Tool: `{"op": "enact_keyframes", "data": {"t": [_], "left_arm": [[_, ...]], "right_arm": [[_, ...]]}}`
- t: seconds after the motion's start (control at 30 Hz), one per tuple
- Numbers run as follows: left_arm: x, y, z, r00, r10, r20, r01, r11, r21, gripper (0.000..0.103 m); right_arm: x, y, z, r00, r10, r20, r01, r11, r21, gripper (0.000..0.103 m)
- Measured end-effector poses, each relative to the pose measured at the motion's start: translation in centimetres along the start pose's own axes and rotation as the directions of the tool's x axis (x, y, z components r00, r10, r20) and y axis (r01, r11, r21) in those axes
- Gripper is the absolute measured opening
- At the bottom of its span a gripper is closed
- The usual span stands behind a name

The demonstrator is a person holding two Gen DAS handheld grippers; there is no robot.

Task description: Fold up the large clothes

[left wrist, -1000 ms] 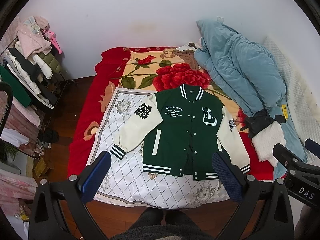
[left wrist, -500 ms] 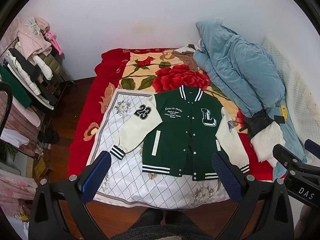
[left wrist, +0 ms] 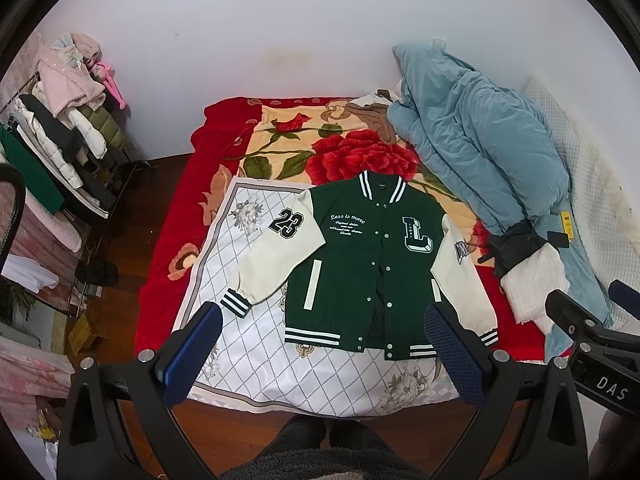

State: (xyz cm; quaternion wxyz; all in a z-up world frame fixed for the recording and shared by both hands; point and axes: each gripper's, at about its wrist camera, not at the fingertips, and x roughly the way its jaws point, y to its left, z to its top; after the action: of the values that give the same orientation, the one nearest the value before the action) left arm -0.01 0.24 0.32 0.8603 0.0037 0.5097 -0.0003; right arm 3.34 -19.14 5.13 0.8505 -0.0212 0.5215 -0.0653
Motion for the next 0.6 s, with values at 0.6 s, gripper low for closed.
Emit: {"op": "enact_keyframes", "data": {"t": [0.6], "left_arm": [[0.02, 0.04, -0.12, 1.0, -0.003, 0.003, 0.003, 1.0, 0.0, 0.103]], "right_arm": [[0.04, -0.08, -0.37, 1.0, 0.002, 0.005, -0.002, 1.0, 0.004, 0.103]]}}
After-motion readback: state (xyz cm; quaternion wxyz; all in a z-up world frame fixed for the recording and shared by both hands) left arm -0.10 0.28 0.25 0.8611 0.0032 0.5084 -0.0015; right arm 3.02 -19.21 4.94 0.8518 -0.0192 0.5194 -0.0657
